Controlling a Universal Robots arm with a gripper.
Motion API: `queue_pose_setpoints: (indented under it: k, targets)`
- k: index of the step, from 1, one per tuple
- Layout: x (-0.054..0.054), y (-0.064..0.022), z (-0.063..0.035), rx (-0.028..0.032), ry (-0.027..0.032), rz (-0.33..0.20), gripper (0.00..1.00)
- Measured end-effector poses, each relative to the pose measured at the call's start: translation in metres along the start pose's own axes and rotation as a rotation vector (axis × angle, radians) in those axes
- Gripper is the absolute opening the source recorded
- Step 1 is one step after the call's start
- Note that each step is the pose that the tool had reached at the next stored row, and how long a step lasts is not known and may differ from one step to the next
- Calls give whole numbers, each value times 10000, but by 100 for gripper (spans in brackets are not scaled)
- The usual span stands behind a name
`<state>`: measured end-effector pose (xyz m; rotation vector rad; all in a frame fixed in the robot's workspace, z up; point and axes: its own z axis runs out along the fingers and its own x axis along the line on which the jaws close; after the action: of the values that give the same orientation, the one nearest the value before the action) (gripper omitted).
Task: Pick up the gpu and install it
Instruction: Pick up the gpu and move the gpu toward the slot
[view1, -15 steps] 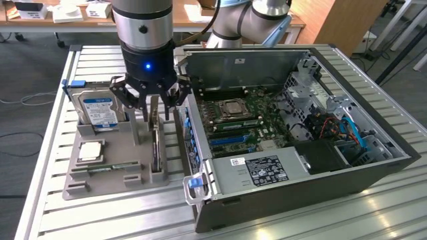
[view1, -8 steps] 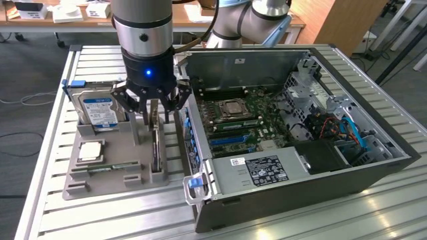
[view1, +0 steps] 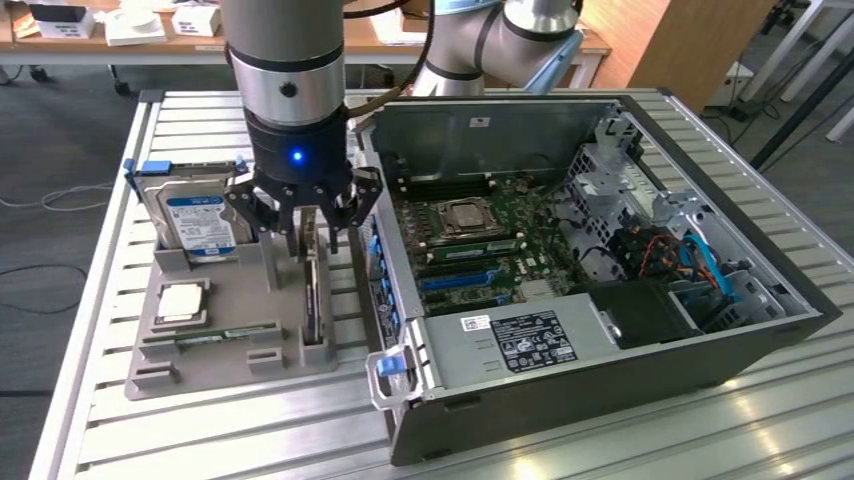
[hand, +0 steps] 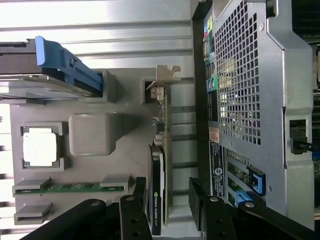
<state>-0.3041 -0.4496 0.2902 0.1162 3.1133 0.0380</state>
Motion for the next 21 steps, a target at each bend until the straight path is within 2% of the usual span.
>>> queue_pose_setpoints:
  k: [7, 13, 21]
  targets:
    - [4, -2, 63, 0, -1, 0, 47]
    - [9, -5, 158, 0, -1, 0, 47]
    - [17, -10, 163, -1, -2, 0, 47]
